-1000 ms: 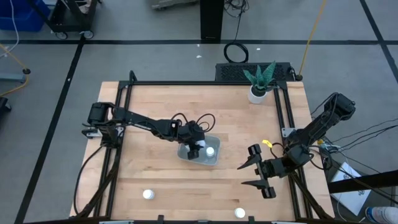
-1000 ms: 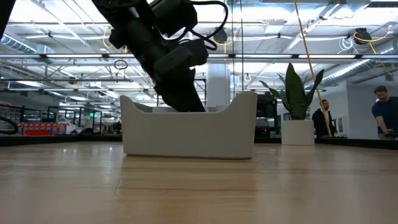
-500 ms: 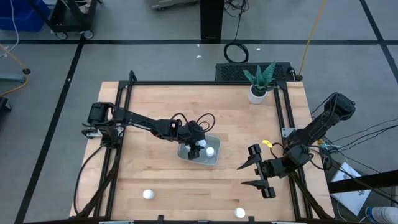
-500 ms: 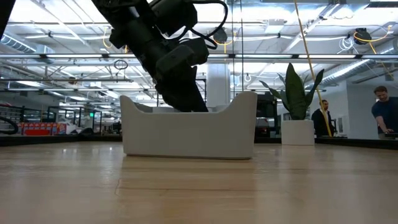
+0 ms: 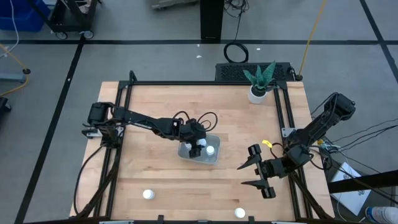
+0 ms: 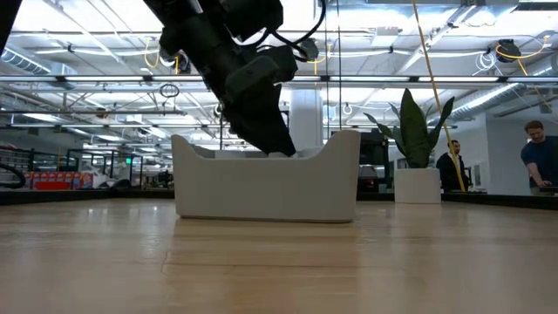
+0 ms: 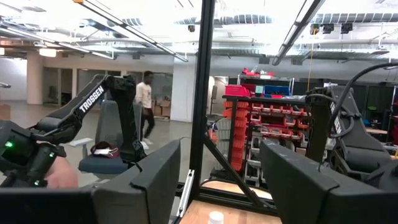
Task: Pick and place pill bottles into a basket
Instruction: Put the left pill bottle into the bin
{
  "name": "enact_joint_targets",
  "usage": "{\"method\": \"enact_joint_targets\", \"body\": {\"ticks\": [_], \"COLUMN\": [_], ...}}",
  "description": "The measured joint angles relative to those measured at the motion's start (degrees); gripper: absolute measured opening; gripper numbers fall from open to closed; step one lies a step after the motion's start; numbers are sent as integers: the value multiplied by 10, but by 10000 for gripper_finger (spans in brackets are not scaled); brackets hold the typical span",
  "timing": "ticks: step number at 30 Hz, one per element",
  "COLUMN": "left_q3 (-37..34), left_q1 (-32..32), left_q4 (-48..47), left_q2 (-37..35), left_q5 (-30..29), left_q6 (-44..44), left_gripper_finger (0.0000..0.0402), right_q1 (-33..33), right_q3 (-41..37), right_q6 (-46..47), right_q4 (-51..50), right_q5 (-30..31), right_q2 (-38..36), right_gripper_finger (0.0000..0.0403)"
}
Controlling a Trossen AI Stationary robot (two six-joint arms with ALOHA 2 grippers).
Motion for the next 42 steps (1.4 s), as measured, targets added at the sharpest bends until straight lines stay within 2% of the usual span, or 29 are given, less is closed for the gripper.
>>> {"method": "enact_joint_targets", "body": {"ticks": [11,17,25,33,38,42], "left_q3": [69,71,70,70,71,69], "left_q1": [-27,-64,-140,-252,-318,-368], "left_q4": [-83,-124,-205,-260,-310,-374], "left_q2": [-1,-48,-127,-157,-169,-174], "left_q5": [1,1,7,-7,-80,-110], "left_q6": [19,34,-54,-135,-196,-283], "left_gripper_finger": [303,303,305,308,308,308], "right_q1": [0,0,1,1,1,1], "right_q3": [0,0,0,0,0,0], "right_q6": [0,2,17,42,47,47], "right_q4": [0,-5,-9,3,1,-3], "right_q5": [0,0,0,-3,-3,-3], "right_q2": [0,0,0,0,0,0], "right_gripper_finger": [212,212,212,212,212,212]}}
